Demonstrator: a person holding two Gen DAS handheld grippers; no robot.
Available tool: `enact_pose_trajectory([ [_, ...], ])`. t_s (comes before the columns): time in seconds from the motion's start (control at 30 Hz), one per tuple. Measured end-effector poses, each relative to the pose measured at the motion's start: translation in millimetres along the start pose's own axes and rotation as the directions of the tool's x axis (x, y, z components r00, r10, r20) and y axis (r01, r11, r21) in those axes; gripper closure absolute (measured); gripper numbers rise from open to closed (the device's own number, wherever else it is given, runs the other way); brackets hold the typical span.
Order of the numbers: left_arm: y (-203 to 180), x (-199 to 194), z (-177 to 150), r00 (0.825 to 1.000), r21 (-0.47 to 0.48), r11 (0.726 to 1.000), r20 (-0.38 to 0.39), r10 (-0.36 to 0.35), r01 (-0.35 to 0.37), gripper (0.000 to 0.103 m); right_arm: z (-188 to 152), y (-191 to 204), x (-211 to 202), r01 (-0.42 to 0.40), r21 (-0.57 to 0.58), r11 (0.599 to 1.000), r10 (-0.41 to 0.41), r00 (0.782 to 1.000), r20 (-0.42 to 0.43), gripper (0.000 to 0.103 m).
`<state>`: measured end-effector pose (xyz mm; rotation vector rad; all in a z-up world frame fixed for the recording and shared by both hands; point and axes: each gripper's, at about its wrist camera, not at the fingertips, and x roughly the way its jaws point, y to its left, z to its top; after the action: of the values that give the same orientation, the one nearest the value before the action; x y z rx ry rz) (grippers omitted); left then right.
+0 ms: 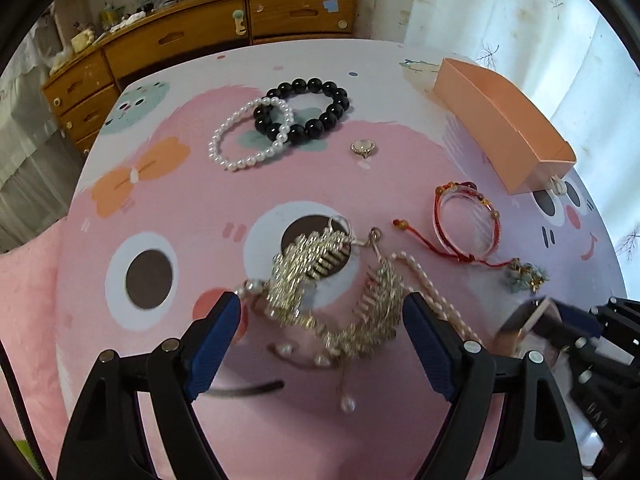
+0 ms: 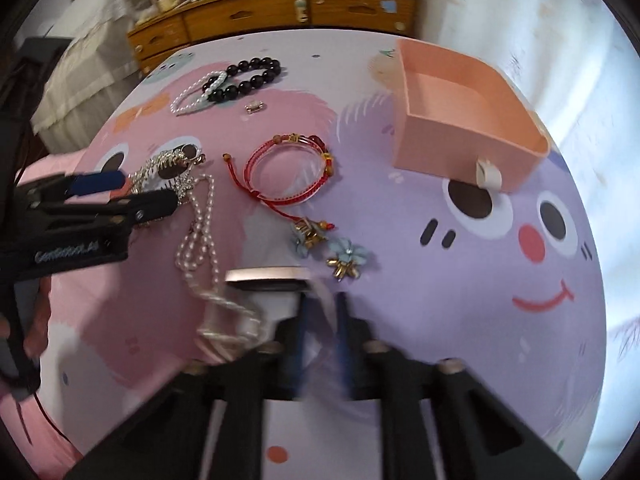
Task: Organize jewelry
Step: 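Grasp the gold leaf hair comb with the left gripper while the right grasps the silver bangle, then carry the comb and bangle into the pink box and open both grippers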
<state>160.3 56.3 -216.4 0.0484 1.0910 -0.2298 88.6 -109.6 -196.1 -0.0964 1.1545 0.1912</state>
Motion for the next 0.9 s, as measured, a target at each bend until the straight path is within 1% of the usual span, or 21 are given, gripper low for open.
enact_pose_trajectory([
  [0.03,1,1,1,1.0,0.001,1.0,0.006,-0.005,0.005,0.021,1,-3,0,-0.031,-0.011,0.999,0.031,1.0,-0.001,0.099],
  [0.2,2,11,11,1.0,0.002,1.0,0.015,-0.014,0.014,0.021,1,-12,-4,-0.103,-0.055,0.993,0.103,0.995,-0.006,0.099],
  [0.27,2,12,13,1.0,0.001,1.0,0.022,-0.014,0.014,0.022,1,-15,-13,-0.123,-0.073,0.99,0.125,0.992,0.015,0.099],
  [0.33,2,10,12,0.999,-0.003,1.0,0.037,-0.015,0.015,0.029,3,-18,-23,-0.152,-0.077,0.985,0.156,0.987,0.046,0.099],
  [0.4,2,9,10,0.999,-0.006,1.0,0.037,-0.014,0.015,0.031,4,-23,-36,-0.183,-0.082,0.98,0.19,0.978,0.084,0.099],
  [0.53,3,5,4,0.999,-0.032,0.999,0.033,0.005,-0.004,0.031,9,-30,-52,-0.194,-0.076,0.978,0.203,0.969,0.139,0.099],
  [0.7,3,-5,-1,0.999,-0.046,0.999,0.045,0.024,-0.021,0.032,18,-36,-79,-0.223,-0.048,0.974,0.228,0.942,0.245,0.099],
  [0.77,2,-13,-1,0.998,-0.045,0.999,0.061,0.022,-0.02,0.032,23,-35,-84,-0.23,-0.045,0.972,0.234,0.938,0.257,0.099],
  [0.9,1,-34,5,0.998,-0.059,0.998,0.062,0.011,-0.007,0.032,38,-35,-90,-0.239,-0.017,0.971,0.235,0.939,0.252,0.099],
])
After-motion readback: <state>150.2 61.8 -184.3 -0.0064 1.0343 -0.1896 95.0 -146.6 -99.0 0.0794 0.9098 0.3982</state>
